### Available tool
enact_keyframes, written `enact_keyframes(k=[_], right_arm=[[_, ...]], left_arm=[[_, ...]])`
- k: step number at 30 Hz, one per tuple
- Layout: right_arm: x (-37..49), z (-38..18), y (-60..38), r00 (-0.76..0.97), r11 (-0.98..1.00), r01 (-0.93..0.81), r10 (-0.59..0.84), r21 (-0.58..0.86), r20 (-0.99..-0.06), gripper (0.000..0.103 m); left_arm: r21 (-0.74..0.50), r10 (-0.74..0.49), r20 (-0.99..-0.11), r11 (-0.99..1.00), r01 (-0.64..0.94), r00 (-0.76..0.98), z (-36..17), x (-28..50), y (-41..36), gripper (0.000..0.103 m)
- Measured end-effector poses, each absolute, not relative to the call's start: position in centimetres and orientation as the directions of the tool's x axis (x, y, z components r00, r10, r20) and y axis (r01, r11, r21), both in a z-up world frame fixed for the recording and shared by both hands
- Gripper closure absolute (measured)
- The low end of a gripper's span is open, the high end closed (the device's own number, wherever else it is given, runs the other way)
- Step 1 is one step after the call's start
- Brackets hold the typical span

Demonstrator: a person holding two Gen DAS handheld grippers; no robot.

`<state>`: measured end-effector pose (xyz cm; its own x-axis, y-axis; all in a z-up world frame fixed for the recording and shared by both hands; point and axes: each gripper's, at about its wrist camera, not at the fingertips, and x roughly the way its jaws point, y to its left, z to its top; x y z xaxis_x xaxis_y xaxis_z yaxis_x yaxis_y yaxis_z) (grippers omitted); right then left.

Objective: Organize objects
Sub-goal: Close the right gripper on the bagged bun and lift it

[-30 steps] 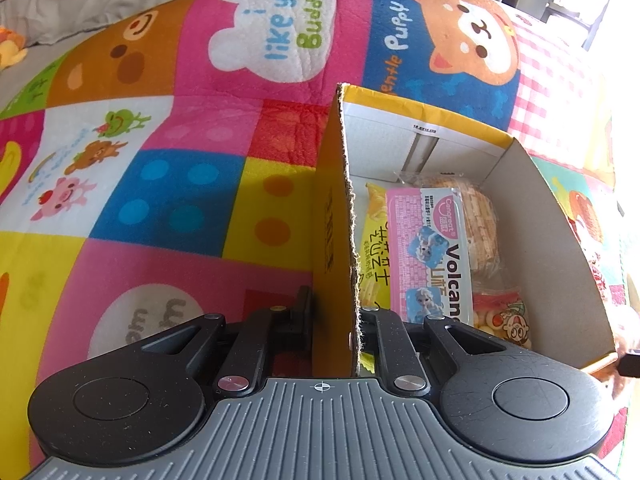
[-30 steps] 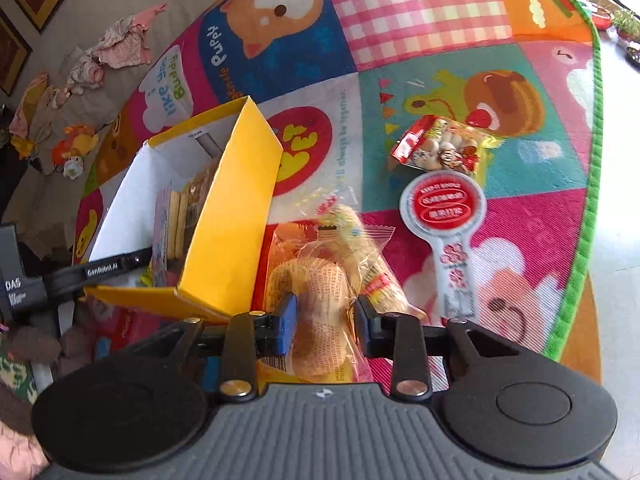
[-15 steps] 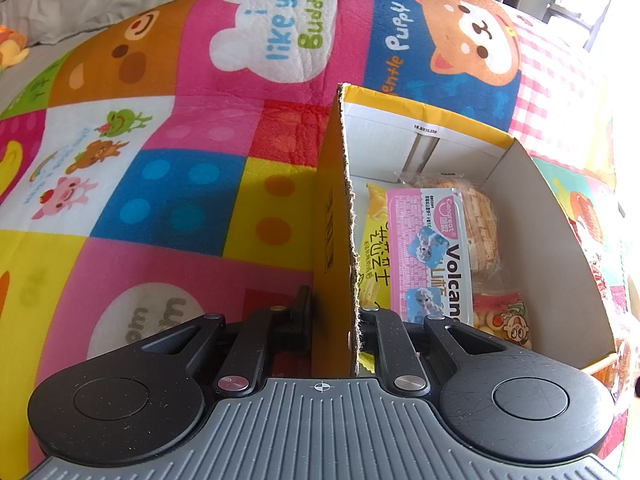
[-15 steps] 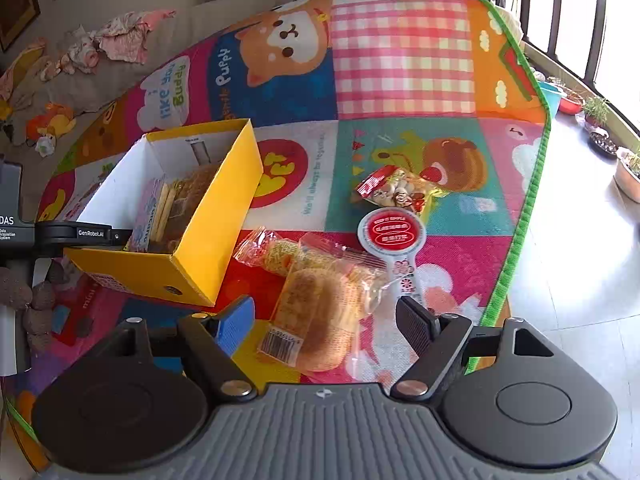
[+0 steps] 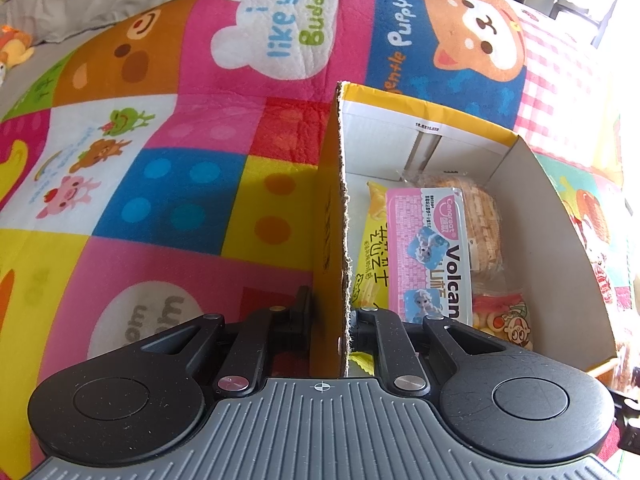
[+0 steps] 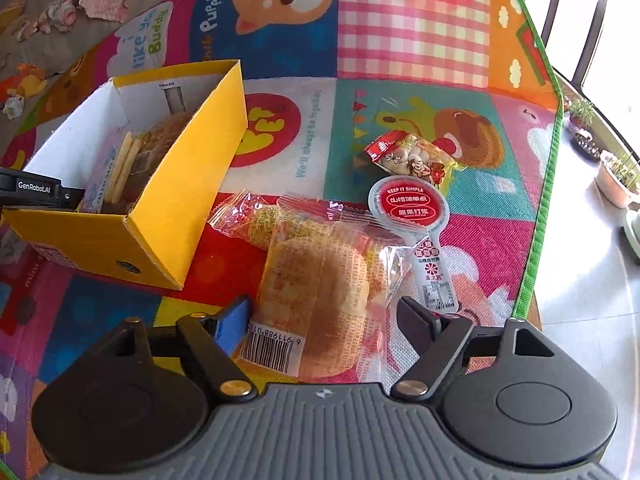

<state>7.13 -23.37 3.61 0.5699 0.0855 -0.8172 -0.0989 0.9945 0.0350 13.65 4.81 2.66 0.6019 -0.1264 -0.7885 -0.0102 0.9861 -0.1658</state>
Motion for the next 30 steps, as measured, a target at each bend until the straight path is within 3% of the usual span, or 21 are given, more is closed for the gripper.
enact_keyframes(k=[1, 3, 11, 21, 30], right_arm=[[7.0, 3.7, -23.5, 0.56, 0.993, -0.109, 0.104, 0.051, -0.822, 0.045], [6.3, 4.1, -23.4, 0.541, 0.989, -0.136, 0.12, 0.055, -0.832, 0.047], [2.1, 7.7, -22.2, 0.494, 0.959, -0.258, 0.236, 0.118, -0.837, 0.048], [-0.1, 17.5, -21.3, 0.634, 0.92, -0.355, 0.366, 0.164, -0.681, 0.048], [0.4, 22.1, -19.2, 0.701, 0.898, -0.416, 0.417, 0.142, -0.579, 0.048]], left_arm=[[-0.166, -0.127, -0.789, 0.986, -0.009, 0.601, 2.6, 13.8, 4.9, 0.089], [-0.168, -0.13, -0.788, 0.986, -0.007, 0.602, 2.6, 13.8, 4.9, 0.089], [-0.19, -0.15, -0.782, 0.982, -0.002, 0.605, 2.5, 13.8, 5.3, 0.089], [-0.209, -0.172, -0.775, 0.978, 0.01, 0.608, 2.3, 13.7, 5.7, 0.089], [-0.22, -0.18, -0.77, 0.975, 0.011, 0.612, 2.3, 13.6, 5.8, 0.088]])
